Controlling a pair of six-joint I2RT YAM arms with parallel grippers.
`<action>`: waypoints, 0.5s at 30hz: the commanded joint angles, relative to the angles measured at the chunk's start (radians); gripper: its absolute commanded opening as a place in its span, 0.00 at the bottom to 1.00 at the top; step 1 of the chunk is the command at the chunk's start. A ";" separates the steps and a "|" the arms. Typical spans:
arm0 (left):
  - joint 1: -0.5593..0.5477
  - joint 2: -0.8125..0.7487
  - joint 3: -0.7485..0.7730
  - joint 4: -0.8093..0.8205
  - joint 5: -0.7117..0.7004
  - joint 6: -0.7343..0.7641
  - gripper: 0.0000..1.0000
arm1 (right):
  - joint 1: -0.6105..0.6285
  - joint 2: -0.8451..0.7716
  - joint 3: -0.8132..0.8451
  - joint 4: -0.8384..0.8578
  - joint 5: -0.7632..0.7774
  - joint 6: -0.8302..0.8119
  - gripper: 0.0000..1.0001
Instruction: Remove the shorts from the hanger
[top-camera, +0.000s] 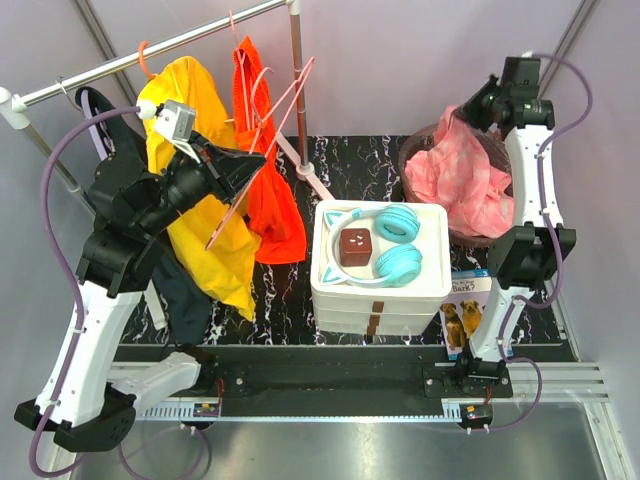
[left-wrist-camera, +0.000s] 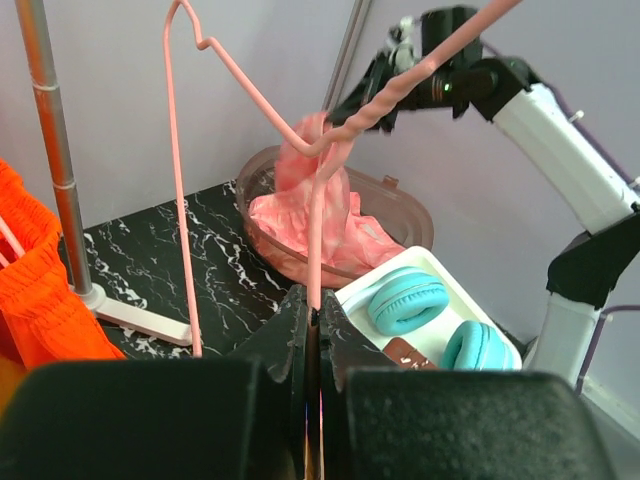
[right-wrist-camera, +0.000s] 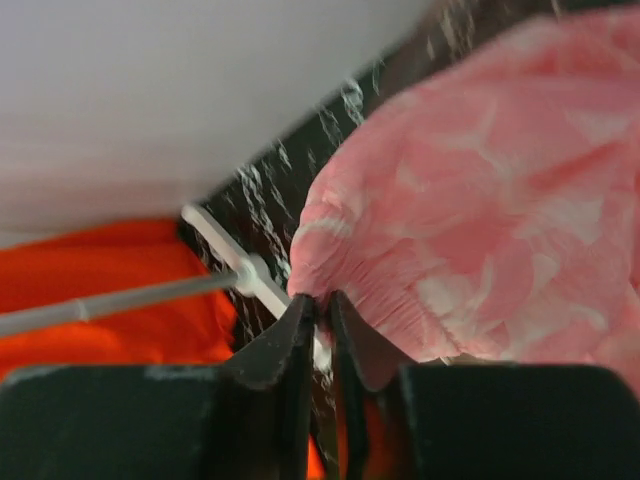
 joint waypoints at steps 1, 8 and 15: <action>-0.003 0.003 0.026 0.078 -0.045 -0.097 0.00 | 0.013 -0.077 0.019 -0.207 0.064 -0.004 0.37; -0.005 0.118 0.132 0.069 -0.068 -0.226 0.00 | 0.113 0.095 0.383 -0.760 0.286 -0.127 1.00; -0.034 0.208 0.224 0.023 -0.236 -0.370 0.00 | 0.318 -0.169 0.064 -0.706 0.284 0.025 1.00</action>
